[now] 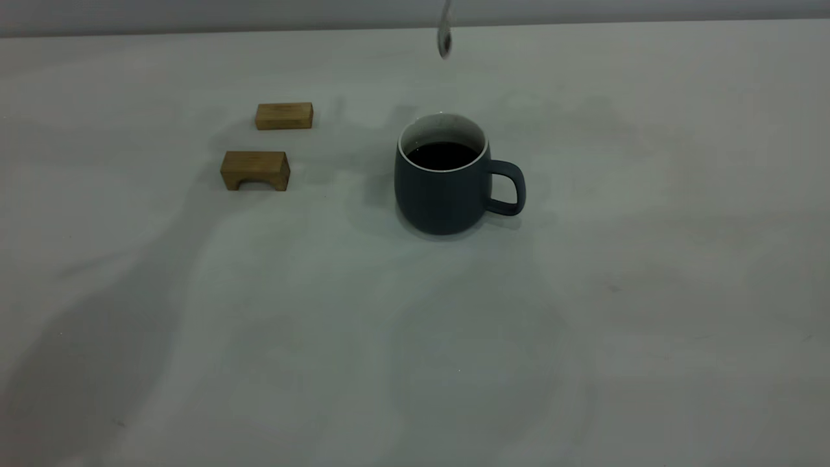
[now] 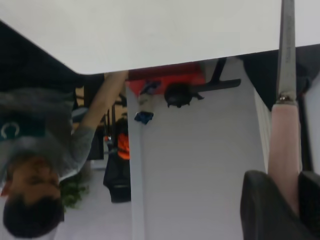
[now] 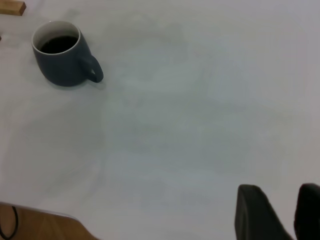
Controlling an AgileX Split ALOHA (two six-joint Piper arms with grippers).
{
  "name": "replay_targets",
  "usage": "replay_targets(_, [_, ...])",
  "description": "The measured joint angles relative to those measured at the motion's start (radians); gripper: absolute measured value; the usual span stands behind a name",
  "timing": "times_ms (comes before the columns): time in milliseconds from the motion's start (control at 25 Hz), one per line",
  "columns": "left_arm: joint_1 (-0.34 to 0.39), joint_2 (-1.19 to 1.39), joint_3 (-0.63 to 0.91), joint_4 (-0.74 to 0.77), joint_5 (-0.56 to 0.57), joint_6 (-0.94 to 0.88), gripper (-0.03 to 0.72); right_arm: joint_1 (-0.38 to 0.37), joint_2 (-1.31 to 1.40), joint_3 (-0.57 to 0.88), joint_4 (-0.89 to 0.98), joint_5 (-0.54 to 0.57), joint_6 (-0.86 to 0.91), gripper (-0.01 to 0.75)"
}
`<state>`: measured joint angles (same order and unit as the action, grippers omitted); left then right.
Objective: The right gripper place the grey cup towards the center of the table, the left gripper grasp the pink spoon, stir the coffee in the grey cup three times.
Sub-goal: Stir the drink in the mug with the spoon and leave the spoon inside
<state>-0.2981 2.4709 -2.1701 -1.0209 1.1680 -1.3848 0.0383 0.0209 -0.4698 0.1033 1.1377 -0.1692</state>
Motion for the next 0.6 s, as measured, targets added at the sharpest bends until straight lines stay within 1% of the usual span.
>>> replay_targets(160, [-0.010, 0.046, 0.000, -0.007, 0.000, -0.022, 0.167, 0.000, 0.000, 0.000, 0.000, -0.001, 0.000, 0.237])
replay_targets(360, [-0.012, 0.077, 0.000, -0.014, 0.000, -0.102, 0.167, 0.000, 0.000, 0.000, 0.000, -0.001, 0.000, 0.237])
replay_targets(600, [-0.012, 0.109, 0.000, -0.013, 0.000, -0.129, 0.167, 0.000, 0.000, 0.000, 0.000, -0.001, 0.000, 0.237])
